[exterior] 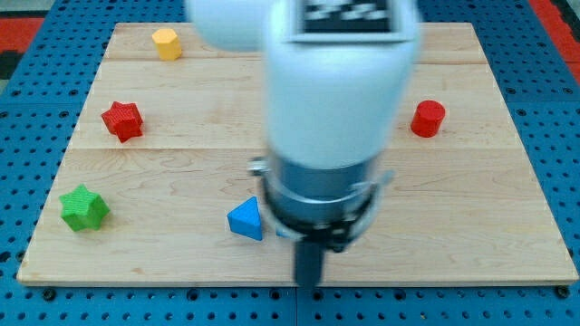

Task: Move the green star into the triangle

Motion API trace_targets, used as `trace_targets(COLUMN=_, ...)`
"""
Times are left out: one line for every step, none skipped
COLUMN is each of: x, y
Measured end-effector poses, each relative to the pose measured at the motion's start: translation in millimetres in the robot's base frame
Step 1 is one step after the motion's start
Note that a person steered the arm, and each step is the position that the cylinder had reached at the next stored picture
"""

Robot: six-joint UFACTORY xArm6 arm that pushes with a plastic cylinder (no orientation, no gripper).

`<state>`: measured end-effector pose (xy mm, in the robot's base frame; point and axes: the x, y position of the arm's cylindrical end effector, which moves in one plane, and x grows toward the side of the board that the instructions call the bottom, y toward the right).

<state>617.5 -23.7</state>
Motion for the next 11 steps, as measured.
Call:
trace_targets(x=-1.2, y=-145.0)
trace_targets(x=-27.7, y=-278.1)
trace_targets(x=-53.7, y=-273.4)
trace_targets(x=-75.3, y=-234.4)
trace_targets(x=-84.2, y=-206.7)
trace_targets(x=-110.3, y=-228.2)
trace_targets(x=-115.8, y=-165.0)
trace_targets(x=-86.9, y=-106.0)
trace_targets(x=-92.1, y=-149.2)
trace_targets(x=-41.5, y=-169.4)
trace_targets(x=-33.9, y=-138.6)
